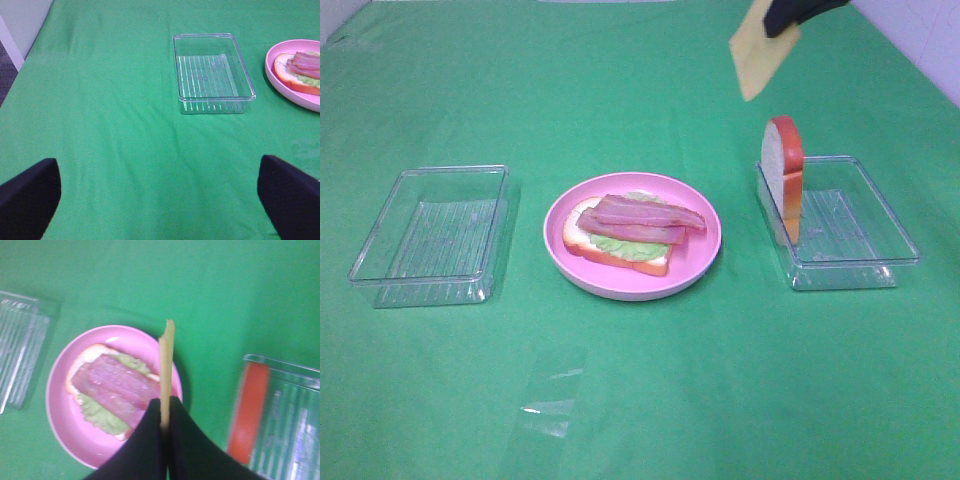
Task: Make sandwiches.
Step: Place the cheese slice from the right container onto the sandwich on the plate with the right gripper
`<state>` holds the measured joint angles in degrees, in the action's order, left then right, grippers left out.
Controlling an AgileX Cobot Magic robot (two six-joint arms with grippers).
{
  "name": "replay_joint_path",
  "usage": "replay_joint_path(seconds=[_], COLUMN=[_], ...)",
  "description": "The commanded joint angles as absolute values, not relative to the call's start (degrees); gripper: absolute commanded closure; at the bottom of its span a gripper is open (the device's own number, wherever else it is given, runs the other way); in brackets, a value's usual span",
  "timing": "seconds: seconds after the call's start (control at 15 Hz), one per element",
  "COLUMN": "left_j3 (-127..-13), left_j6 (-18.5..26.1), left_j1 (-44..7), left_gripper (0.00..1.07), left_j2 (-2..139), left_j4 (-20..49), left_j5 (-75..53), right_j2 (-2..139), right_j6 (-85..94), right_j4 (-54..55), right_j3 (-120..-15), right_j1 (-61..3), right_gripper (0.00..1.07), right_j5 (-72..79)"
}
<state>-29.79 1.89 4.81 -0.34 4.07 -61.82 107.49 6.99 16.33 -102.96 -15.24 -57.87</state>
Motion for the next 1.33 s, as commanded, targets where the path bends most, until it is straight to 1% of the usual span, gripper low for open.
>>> replay_joint_path(seconds=[0.07, 0.13, 0.33, 0.53, 0.93, 1.07, 1.33], left_j3=[-29.68, -29.68, -29.68, -29.68, -29.68, -29.68, -29.68], left_j6=[1.66, 1.66, 1.66, 1.66, 1.66, 1.66, 1.66], left_j1=[5.04, 5.04, 5.04, 5.04, 5.04, 5.04, 5.04], left_gripper=[0.07, 0.07, 0.07, 0.07, 0.07, 0.07, 0.07], left_j2=[-1.20, -1.20, -1.20, -1.20, -1.20, -1.20, -1.20], left_j4=[4.13, 4.13, 4.13, 4.13, 4.13, 4.13, 4.13], left_j5=[-61.54, -61.54, -61.54, -61.54, -61.54, -61.54, -61.54], right_j2=[107.95, 109.55, 114.19, 120.26, 128.97, 130.23, 130.23], right_j6=[7.73, 7.73, 7.73, 7.96, 9.17, 9.45, 7.39], right_j4=[16.73, 16.73, 17.99, 20.80, 21.08, 15.30, 14.50], right_j3=[-103.08, -103.08, -103.08, -103.08, -103.08, -103.08, -103.08], right_j1=[-22.40, -26.18, -29.62, -30.08, -30.08, -30.08, -30.08], right_gripper=[1.07, 1.07, 1.07, 1.07, 1.07, 1.07, 1.06], right_j5=[-54.77, -53.51, -52.31, -52.08, -49.16, -47.56, -47.78])
